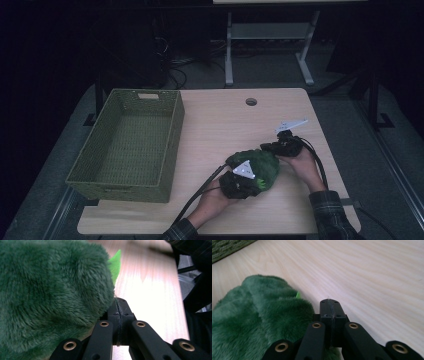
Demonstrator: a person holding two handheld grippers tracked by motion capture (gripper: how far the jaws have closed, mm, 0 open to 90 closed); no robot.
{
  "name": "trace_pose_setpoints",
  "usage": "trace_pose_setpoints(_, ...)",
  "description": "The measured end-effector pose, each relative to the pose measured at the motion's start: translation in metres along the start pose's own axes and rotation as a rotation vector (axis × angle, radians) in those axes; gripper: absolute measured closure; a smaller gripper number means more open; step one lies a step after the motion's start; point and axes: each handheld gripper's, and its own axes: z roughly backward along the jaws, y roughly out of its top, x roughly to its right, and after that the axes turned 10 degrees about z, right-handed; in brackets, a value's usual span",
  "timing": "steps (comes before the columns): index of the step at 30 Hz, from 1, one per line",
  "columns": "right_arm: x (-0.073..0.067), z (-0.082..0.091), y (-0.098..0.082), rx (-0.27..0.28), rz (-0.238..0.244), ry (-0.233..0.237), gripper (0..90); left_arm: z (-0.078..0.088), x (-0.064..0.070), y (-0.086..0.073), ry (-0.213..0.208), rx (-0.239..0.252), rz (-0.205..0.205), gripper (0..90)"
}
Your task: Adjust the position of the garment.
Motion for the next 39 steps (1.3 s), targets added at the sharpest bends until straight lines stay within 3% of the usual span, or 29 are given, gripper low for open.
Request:
trace_pose_setpoints(11, -0.005, 0.001, -0.005, -0.02, 0.0, 0.036, 90.0, 0.005, -0.008, -0.001, 0.04, -0.005, -0.006, 89.5)
trace_pose_setpoints(24, -0.02, 0.014, -0.019, -0.031, 0.001, 0.031, 90.0, 0.019, -0.021, -0.007, 0.062, 0.008, 0.034, 89.6)
trace_pose_setpoints(39, -0.045, 0.028, -0.031, -0.048, 0.027, 0.047, 90.0, 0.048, -0.047, -0.018, 0.139, 0.032, 0.084, 89.5)
